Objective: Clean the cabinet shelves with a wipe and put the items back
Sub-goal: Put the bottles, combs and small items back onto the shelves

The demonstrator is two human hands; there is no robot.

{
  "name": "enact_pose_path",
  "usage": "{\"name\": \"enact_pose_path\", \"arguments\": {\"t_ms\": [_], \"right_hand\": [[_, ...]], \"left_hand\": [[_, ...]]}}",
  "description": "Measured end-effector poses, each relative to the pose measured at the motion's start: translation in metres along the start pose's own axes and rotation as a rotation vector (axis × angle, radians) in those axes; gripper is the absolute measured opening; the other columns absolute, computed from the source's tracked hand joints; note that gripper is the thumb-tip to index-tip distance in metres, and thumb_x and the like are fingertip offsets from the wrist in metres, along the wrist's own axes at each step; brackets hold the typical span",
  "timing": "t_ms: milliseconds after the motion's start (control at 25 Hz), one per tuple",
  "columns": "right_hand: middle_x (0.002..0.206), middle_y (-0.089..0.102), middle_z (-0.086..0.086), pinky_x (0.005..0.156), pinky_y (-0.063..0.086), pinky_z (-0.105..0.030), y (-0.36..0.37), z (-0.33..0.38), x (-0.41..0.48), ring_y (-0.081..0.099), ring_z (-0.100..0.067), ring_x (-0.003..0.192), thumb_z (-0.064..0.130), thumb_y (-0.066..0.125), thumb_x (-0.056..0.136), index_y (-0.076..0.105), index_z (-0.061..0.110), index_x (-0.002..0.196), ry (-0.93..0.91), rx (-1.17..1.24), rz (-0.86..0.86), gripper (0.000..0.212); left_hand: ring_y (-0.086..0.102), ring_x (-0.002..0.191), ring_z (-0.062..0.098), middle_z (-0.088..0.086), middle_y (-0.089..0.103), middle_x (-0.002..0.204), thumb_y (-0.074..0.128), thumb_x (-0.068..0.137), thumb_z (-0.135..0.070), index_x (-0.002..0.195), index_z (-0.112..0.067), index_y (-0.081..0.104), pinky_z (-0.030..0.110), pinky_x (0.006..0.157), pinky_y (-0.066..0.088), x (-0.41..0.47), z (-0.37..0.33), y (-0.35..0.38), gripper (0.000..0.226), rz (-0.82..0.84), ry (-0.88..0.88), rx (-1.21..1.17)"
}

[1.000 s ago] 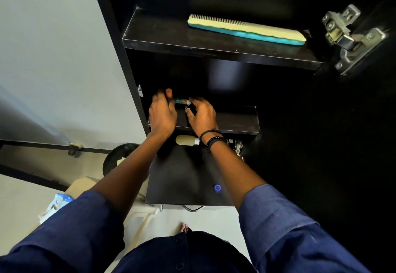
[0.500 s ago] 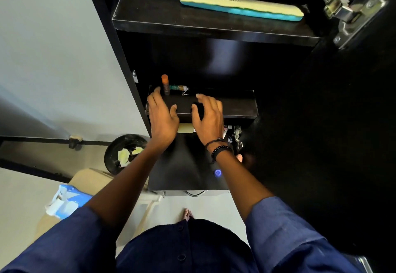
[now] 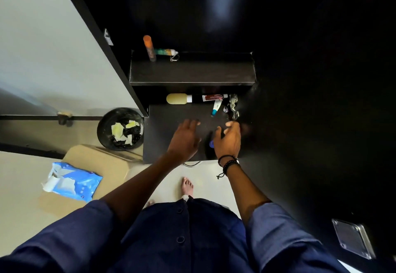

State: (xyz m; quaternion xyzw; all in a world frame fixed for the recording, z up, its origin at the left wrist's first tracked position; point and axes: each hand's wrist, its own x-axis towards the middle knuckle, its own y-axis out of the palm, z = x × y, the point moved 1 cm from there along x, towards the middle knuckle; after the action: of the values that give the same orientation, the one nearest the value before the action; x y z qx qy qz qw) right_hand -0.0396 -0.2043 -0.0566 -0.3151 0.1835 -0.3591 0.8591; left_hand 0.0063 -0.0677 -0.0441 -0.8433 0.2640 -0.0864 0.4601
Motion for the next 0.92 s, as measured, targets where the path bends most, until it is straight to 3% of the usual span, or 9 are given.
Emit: {"name": "enact_pose_path", "arguments": {"t_ms": [120,240,400,480,560,640,720,800,920], "right_hand": [[0.100,0.063,-0.009,0.082,0.048,-0.035,-0.004,-0.028,0.006,0.061,-0.027,0.090,0.027,0.067,0.082,0.051,0.012,0.103,0.520,0.123,0.081,0.030],[0.112,0.066,-0.016,0.092,0.052,-0.047,0.013,-0.066,0.010,0.065,-0.034,0.099,0.034,0.072,0.074,0.049,0.017,0.109,0.727,0.245,0.253,0.045],[0.117,0.066,-0.009,0.090,0.053,-0.051,0.032,-0.080,0.021,0.065,-0.030,0.096,0.041,0.070,0.076,0.051,0.022,0.125,0.728,0.325,0.262,0.056],[0.104,0.070,-0.007,0.074,0.059,-0.041,0.029,-0.062,0.026,0.064,-0.021,0.076,0.046,0.067,0.078,0.055,0.025,0.119,0.723,0.351,0.250,0.048],[0.079,0.067,-0.002,0.049,0.055,-0.025,0.032,-0.057,0.033,0.058,-0.014,0.055,0.048,0.065,0.082,0.057,0.023,0.112,0.756,0.365,0.240,0.040],[0.068,0.064,0.000,0.041,0.049,-0.021,0.036,-0.055,0.039,0.057,-0.012,0.046,0.056,0.064,0.079,0.060,0.019,0.105,0.793,0.377,0.208,0.045],[0.081,0.070,-0.005,0.049,0.056,-0.027,0.043,-0.053,0.044,0.066,-0.018,0.058,0.073,0.060,0.066,0.062,0.016,0.102,0.816,0.357,0.176,0.067],[0.094,0.071,-0.008,0.067,0.060,-0.040,0.046,-0.052,0.049,0.070,-0.027,0.075,0.083,0.053,0.056,0.066,0.015,0.101,0.852,0.271,0.102,0.083],[0.097,0.070,-0.012,0.080,0.053,-0.034,0.033,-0.038,0.048,0.067,-0.032,0.090,0.069,0.052,0.078,0.070,0.008,0.099,0.730,0.091,0.008,0.066]], "left_hand": [[0.052,0.116,0.032,0.013,0.055,0.128,0.068,0.081,-0.016,0.127,-0.009,0.054,0.038,0.099,0.043,0.011,0.001,0.028,0.048,0.191,-0.047,-0.018],[0.054,0.117,0.030,0.011,0.053,0.131,0.070,0.081,-0.021,0.128,-0.012,0.053,0.037,0.100,0.043,0.021,-0.002,0.053,0.051,0.341,-0.044,0.025],[0.055,0.116,0.030,0.011,0.052,0.131,0.072,0.079,-0.021,0.130,-0.015,0.050,0.038,0.099,0.045,0.037,-0.003,0.078,0.056,0.405,-0.028,0.047],[0.057,0.112,0.031,0.010,0.053,0.126,0.069,0.082,-0.021,0.129,-0.019,0.050,0.041,0.093,0.049,0.044,-0.003,0.089,0.051,0.392,-0.014,0.068],[0.054,0.116,0.033,0.012,0.050,0.129,0.062,0.087,-0.021,0.133,-0.018,0.047,0.043,0.094,0.049,0.048,-0.004,0.098,0.048,0.379,-0.035,0.086],[0.051,0.120,0.035,0.015,0.046,0.133,0.053,0.093,-0.016,0.137,-0.011,0.043,0.043,0.096,0.044,0.050,-0.007,0.106,0.045,0.374,-0.069,0.155],[0.051,0.121,0.034,0.016,0.046,0.133,0.044,0.097,-0.013,0.135,-0.008,0.043,0.042,0.097,0.043,0.050,-0.010,0.111,0.038,0.349,-0.050,0.230],[0.052,0.119,0.034,0.016,0.048,0.131,0.042,0.098,-0.013,0.129,-0.007,0.047,0.041,0.095,0.043,0.054,-0.009,0.113,0.032,0.356,0.003,0.245],[0.054,0.112,0.034,0.015,0.051,0.127,0.048,0.095,-0.019,0.122,-0.007,0.049,0.040,0.090,0.044,0.052,-0.001,0.097,0.030,0.333,-0.002,0.174]]}}
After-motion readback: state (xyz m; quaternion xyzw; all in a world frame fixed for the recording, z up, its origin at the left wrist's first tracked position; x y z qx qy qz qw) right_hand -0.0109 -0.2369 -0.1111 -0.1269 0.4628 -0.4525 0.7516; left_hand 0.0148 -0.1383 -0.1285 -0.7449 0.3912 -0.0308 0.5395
